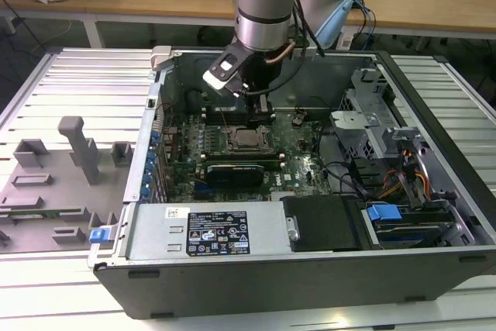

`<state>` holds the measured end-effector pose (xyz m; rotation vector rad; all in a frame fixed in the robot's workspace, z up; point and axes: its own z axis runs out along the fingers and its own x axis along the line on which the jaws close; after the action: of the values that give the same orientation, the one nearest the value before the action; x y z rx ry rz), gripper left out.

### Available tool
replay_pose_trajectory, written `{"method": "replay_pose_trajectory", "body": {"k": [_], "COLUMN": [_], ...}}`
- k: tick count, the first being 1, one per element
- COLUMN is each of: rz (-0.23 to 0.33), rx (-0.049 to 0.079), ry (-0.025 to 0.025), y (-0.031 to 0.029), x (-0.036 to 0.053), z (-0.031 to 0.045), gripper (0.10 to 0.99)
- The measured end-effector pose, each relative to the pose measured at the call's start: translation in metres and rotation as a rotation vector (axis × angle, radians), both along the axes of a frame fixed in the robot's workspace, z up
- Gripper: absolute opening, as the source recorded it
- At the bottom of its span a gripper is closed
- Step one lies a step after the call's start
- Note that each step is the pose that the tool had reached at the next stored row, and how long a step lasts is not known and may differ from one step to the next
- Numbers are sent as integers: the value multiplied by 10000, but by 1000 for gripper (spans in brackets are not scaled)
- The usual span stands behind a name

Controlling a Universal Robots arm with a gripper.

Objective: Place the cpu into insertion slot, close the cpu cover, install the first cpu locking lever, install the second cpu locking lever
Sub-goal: 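Close the cpu cover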

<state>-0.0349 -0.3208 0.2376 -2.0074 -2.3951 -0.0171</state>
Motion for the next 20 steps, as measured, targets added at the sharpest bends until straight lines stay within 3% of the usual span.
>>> {"method": "replay_pose_trajectory", "body": {"k": [4, 5, 9, 20], "rz": [1009, 1554, 2671, 5260], "rx": [-7, -10, -18, -34], "ry": [0, 0, 0, 0], "y": [0, 0, 0, 0], "x": [0, 0, 0, 0], "z": [-1, -1, -2, -5], "gripper": [106, 106, 106, 106]}}
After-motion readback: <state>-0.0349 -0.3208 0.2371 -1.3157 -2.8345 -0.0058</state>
